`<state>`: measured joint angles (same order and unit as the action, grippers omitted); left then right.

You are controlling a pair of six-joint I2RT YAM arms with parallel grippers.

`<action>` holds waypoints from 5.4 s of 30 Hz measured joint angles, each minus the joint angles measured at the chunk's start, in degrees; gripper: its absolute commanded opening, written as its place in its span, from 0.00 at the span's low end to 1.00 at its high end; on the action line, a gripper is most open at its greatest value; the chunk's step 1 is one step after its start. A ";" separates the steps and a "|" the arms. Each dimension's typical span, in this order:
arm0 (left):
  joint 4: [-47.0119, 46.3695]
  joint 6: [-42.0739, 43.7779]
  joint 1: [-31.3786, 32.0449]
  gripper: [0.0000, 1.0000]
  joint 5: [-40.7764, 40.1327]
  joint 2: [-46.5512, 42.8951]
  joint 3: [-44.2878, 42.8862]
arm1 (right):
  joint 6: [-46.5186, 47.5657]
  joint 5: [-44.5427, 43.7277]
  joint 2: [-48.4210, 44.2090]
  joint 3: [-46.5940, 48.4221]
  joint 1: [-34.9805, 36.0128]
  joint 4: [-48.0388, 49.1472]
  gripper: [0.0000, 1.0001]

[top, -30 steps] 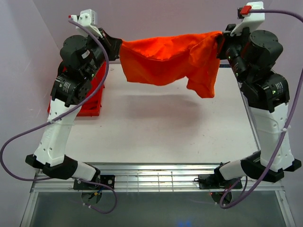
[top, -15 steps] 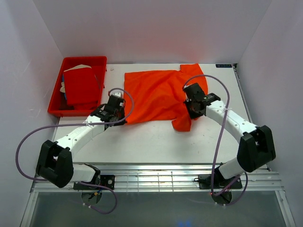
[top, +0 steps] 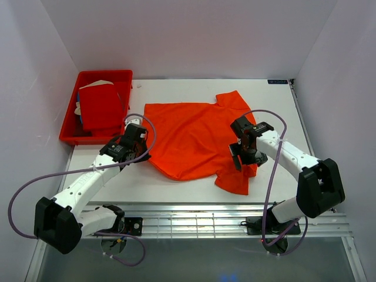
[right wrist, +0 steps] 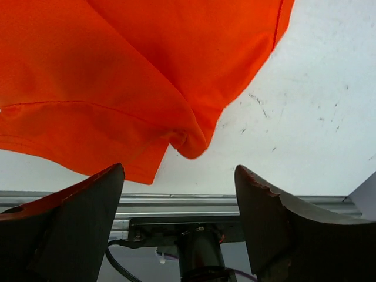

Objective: Fold and stack the t-shirts
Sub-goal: Flatten the tshirt out

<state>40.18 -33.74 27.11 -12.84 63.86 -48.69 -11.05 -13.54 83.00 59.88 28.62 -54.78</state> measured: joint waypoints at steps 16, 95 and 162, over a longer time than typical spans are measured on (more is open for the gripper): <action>-3.78 0.15 0.00 0.00 -4.55 -1.68 -3.87 | -2.80 -2.82 -1.86 5.33 -0.35 4.28 0.08; -33.40 14.29 -19.17 0.57 -3.69 65.11 -47.58 | 4.68 12.41 58.10 66.45 -23.32 31.80 0.84; -20.50 10.14 -24.55 0.45 17.51 74.84 -64.13 | -4.72 25.31 66.97 72.37 -25.86 34.25 0.57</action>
<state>19.68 -23.59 2.57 4.67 138.69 -112.81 -15.77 11.77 149.97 132.25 2.76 -20.53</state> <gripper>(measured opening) 0.470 0.578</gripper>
